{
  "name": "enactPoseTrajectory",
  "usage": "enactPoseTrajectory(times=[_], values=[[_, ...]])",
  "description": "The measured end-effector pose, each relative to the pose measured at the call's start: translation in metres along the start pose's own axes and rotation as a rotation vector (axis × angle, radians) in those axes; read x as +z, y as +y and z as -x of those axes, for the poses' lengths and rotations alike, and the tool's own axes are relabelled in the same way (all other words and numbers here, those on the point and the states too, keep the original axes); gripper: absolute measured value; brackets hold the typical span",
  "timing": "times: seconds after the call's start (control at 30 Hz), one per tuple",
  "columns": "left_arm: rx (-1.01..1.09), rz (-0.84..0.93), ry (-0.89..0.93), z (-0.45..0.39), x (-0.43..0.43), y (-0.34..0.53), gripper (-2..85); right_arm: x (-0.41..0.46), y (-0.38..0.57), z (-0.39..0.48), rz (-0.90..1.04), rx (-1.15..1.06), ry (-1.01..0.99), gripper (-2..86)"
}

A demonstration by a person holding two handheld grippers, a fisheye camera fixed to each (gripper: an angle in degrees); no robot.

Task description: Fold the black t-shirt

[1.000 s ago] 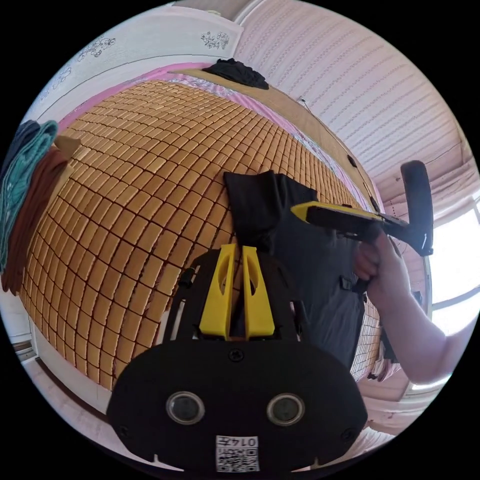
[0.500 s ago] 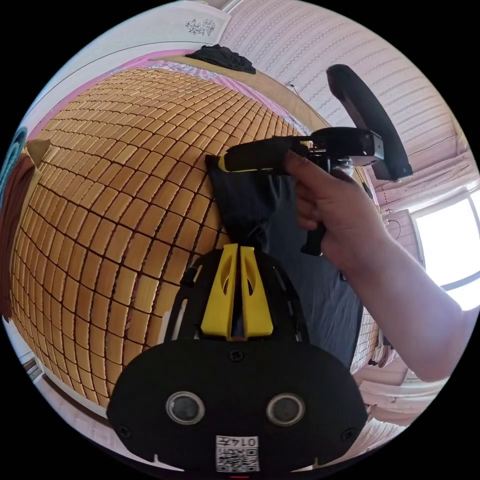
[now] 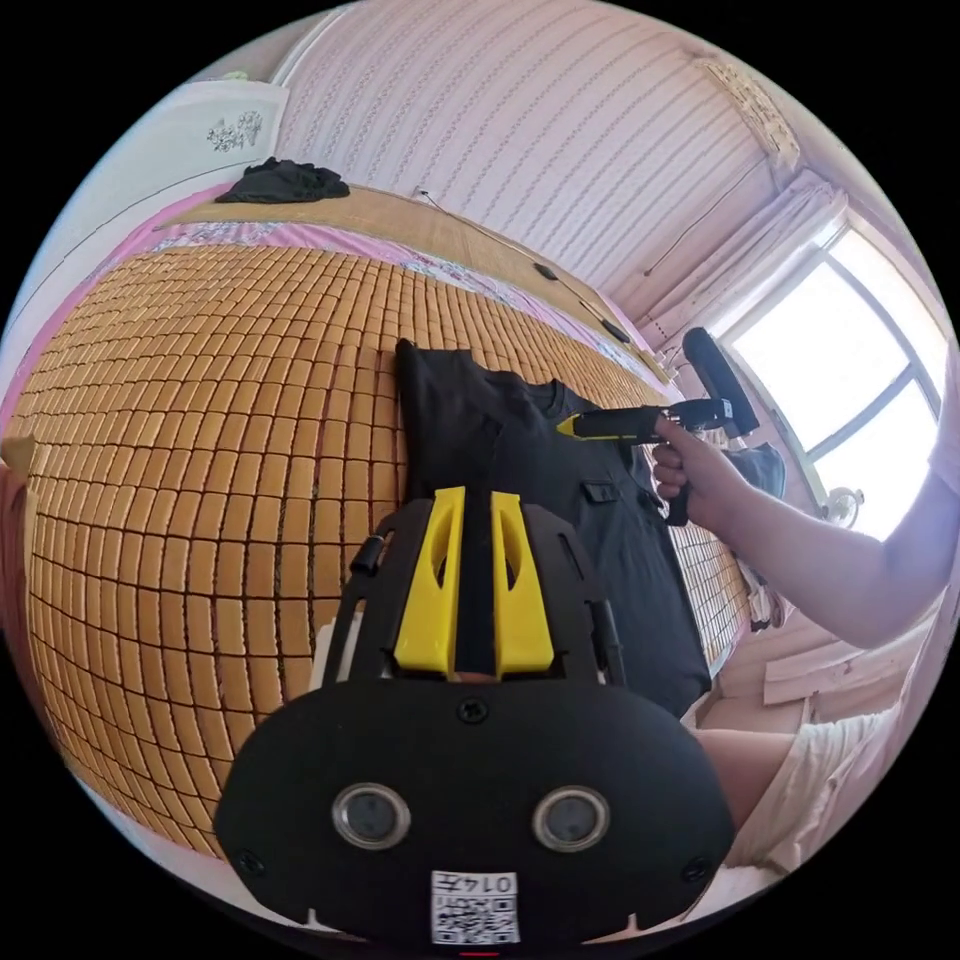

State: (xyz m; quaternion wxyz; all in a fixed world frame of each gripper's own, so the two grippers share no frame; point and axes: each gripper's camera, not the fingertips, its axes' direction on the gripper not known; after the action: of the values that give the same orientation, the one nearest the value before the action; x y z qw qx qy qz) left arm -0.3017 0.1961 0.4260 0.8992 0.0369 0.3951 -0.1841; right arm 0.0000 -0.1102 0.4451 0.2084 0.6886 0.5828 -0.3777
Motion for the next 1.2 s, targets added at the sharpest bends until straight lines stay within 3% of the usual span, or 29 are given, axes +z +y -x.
enactPoseTrajectory(times=[0.23,0.63,0.9,1.1,1.2], values=[[0.033,0.094,-0.072,-0.016,0.037,-0.007,5.5,0.018,-0.029,0.028,0.029,-0.12,-0.017,7.6],[0.062,0.231,-0.139,-0.036,0.092,-0.012,4.6,-0.01,-0.034,0.025,0.027,-0.16,0.045,0.6],[0.069,0.238,-0.121,-0.052,0.084,-0.02,4.8,-0.093,0.027,-0.029,-0.206,0.022,0.032,0.8],[0.278,0.235,0.001,-0.115,0.109,-0.057,4.3,-0.158,0.099,-0.12,-0.236,0.326,0.188,3.3],[0.409,0.274,0.055,-0.157,0.156,-0.088,4.3,-0.174,0.12,-0.16,-0.231,0.44,0.174,6.5]])
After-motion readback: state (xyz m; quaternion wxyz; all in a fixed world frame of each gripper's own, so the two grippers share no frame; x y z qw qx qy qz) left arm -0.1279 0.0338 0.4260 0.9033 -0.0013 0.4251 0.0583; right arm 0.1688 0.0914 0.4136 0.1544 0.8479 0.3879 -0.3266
